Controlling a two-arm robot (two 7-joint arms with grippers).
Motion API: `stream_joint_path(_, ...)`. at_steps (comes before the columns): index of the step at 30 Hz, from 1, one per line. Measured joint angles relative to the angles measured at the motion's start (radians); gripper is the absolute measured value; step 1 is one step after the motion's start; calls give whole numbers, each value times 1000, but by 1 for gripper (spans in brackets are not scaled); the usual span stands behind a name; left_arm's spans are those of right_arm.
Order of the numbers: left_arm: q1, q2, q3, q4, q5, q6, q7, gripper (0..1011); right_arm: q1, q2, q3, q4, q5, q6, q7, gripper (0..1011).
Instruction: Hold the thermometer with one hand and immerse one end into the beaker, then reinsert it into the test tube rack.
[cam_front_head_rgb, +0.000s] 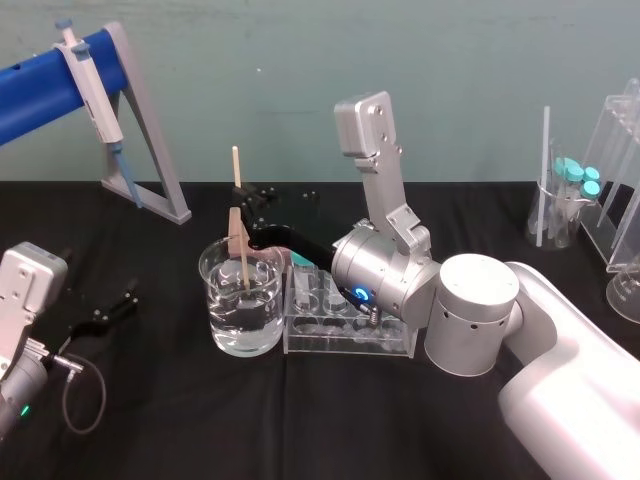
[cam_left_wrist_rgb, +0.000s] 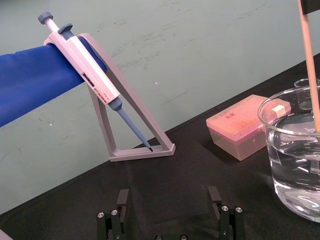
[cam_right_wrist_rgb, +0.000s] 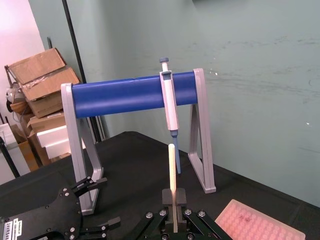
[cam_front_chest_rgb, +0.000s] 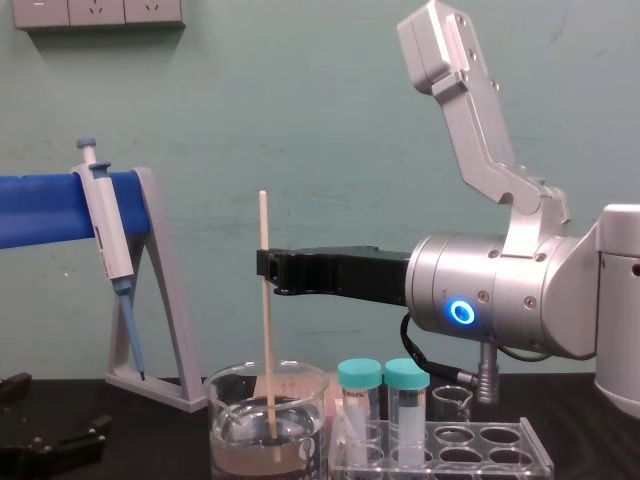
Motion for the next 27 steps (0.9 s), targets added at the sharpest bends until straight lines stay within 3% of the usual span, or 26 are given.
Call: stream_joint_path(27,0,0,0,0,0,0,0,1004,0,0,0,0,0,0,0,43)
